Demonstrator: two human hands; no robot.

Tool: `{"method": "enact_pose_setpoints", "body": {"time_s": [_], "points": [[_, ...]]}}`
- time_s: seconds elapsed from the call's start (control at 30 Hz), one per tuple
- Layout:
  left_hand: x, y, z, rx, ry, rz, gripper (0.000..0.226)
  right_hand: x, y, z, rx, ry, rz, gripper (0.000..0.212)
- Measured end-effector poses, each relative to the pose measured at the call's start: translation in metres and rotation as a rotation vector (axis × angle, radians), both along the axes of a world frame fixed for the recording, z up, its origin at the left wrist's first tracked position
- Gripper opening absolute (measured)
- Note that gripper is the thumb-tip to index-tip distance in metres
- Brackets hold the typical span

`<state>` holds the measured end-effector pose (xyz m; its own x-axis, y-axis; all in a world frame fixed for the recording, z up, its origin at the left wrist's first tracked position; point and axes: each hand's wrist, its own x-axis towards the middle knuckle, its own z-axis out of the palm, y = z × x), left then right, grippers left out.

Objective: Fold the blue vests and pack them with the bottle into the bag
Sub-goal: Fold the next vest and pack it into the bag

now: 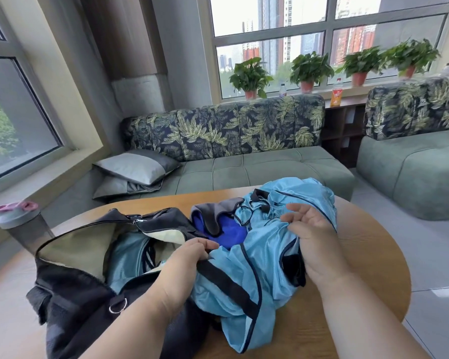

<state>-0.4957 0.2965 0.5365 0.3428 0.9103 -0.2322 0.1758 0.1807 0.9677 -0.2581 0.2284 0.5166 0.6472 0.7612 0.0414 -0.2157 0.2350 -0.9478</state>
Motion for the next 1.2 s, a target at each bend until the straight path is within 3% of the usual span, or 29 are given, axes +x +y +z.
{"method": "enact_pose_setpoints", "body": {"time_s": [0.1,0.23,0.37,0.5,0.6,0.73,0.83,0.93,1.0,1.07,1.13,1.2], "points": [[0.004,-0.002,-0.005,0.163,0.361,-0.15,0.041,0.004,0.0,0.006,0.133,0.095,-0.003,0.047],[0.014,-0.008,-0.014,0.274,0.697,-0.222,0.049,0.004,-0.004,0.01,0.163,0.164,0.093,0.052],[0.03,-0.014,-0.024,0.353,0.844,-0.244,0.074,0.005,-0.005,0.006,0.1,0.117,0.144,0.056],[0.041,-0.018,-0.039,0.443,0.852,-0.237,0.044,0.006,-0.007,0.008,0.081,0.053,0.229,0.058],[0.038,-0.011,-0.043,0.41,0.704,-0.136,0.027,0.004,-0.011,0.01,0.005,0.002,0.274,0.055],[0.034,-0.003,-0.029,0.02,0.137,0.029,0.014,0.006,-0.01,0.007,-0.216,-0.123,0.186,0.024],[0.027,0.003,-0.022,-0.182,-0.221,0.059,0.041,0.008,-0.008,0.002,-0.498,-0.399,0.153,0.016],[0.018,0.006,-0.017,-0.288,-0.415,0.031,0.052,0.003,-0.009,-0.002,-0.6,-0.525,0.138,0.012],[0.013,0.005,-0.016,-0.361,-0.49,-0.004,0.055,0.002,-0.01,-0.001,-0.614,-0.535,0.152,0.017],[0.009,0.005,-0.014,-0.419,-0.564,-0.041,0.06,0.0,-0.011,0.002,-0.638,-0.548,0.209,0.035],[0.006,0.004,-0.011,-0.444,-0.621,-0.073,0.059,0.0,-0.012,-0.001,-0.716,-0.643,0.287,0.054],[0.005,0.002,-0.007,-0.47,-0.628,-0.121,0.052,0.001,-0.011,-0.009,-0.808,-0.747,0.344,0.058]]}}
